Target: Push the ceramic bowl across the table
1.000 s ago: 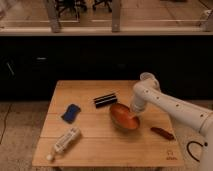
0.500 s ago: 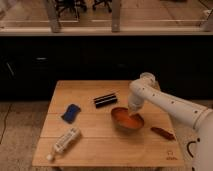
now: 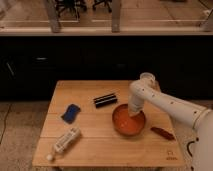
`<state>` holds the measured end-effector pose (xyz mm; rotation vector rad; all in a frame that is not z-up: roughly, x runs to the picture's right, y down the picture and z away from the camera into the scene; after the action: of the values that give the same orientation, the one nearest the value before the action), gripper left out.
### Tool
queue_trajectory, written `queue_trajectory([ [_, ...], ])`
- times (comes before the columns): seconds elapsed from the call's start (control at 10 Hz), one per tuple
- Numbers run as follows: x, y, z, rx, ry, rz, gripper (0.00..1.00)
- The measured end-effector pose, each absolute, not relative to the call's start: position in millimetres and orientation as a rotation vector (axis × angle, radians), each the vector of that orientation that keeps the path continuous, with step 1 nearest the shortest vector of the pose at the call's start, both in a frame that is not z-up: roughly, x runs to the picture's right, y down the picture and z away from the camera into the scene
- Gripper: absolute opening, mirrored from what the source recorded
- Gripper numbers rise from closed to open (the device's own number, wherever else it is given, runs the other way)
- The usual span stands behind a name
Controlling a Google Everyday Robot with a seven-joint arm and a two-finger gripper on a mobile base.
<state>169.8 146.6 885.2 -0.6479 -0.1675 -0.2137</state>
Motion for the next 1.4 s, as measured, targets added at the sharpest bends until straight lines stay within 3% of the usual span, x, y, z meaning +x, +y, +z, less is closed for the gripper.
queue_trajectory([
  [1.4,194.5,131.1,892.0,-0.631,-0.151,-0.229,0.03],
])
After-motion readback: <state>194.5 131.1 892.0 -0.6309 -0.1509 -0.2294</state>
